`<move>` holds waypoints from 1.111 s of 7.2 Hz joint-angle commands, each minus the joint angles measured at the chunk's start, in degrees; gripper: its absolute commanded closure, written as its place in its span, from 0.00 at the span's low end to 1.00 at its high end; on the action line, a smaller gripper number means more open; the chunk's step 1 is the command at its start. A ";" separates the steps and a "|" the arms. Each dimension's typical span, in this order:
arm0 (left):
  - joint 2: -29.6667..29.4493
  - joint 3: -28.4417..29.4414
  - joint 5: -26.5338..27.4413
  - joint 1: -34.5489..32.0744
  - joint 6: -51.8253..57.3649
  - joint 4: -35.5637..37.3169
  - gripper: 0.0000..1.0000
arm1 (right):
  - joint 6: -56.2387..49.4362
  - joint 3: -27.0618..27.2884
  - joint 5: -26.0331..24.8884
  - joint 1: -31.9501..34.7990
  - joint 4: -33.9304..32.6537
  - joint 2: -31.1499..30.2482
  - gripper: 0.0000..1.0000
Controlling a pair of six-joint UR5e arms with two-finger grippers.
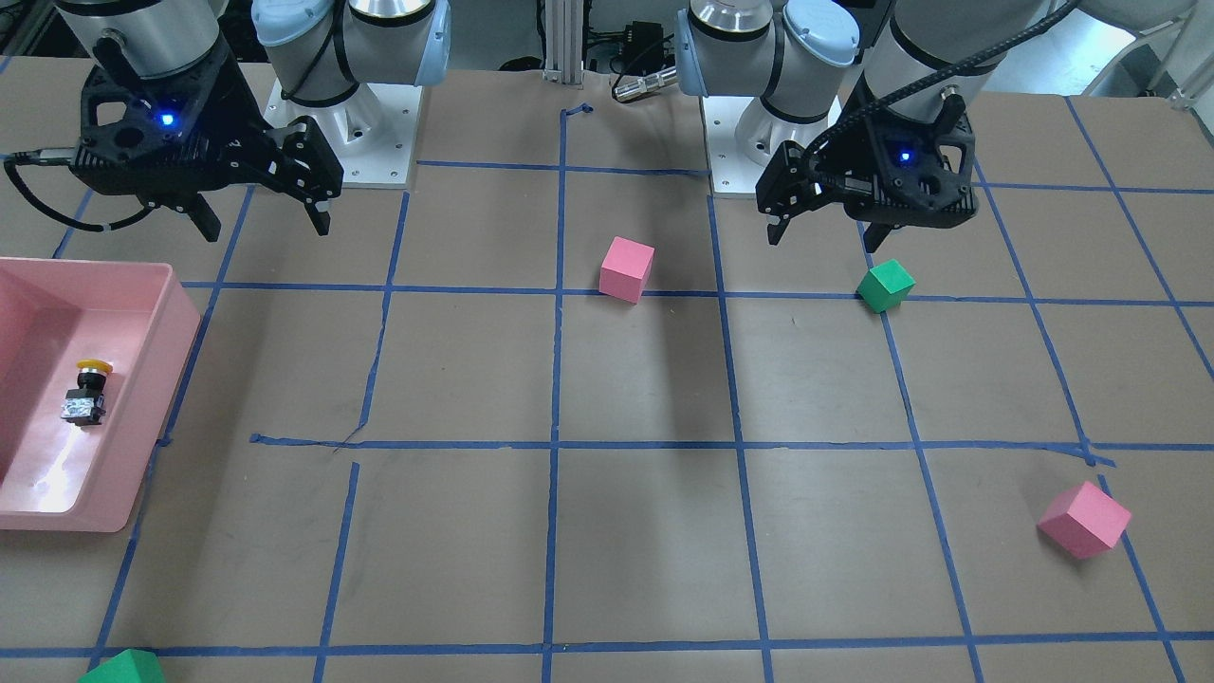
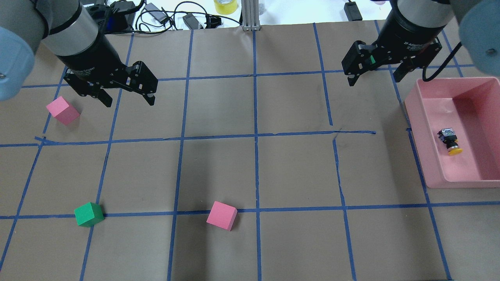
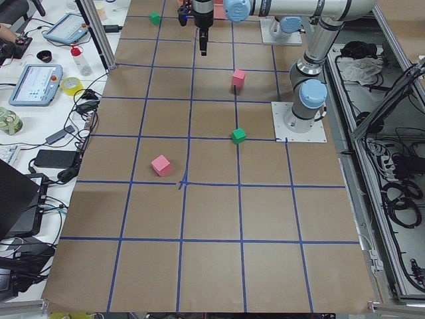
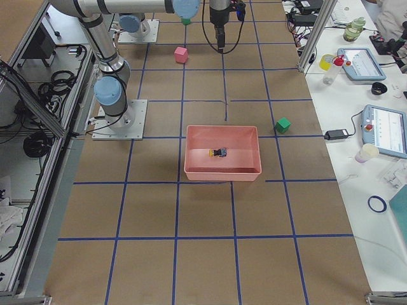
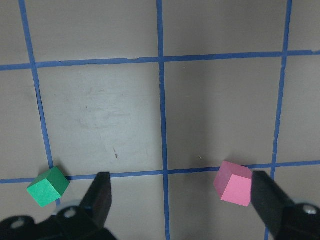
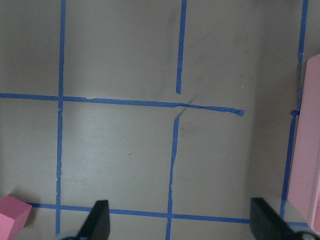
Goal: Align button upright
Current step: 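Move the right gripper over the pink bin and lower toward the button switch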
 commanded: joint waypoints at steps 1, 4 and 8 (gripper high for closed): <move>-0.05 -0.34 0.16 -0.02 -0.04 1.15 0.00 | 4.09 -0.23 -0.67 2.35 1.10 0.17 0.00; -0.49 -0.17 0.17 0.07 -0.91 2.21 0.00 | 3.95 0.21 -0.94 1.49 1.47 0.96 0.00; -0.23 -0.79 1.30 0.07 -0.74 2.12 0.00 | -18.04 3.10 -3.41 -22.96 -7.80 10.43 0.00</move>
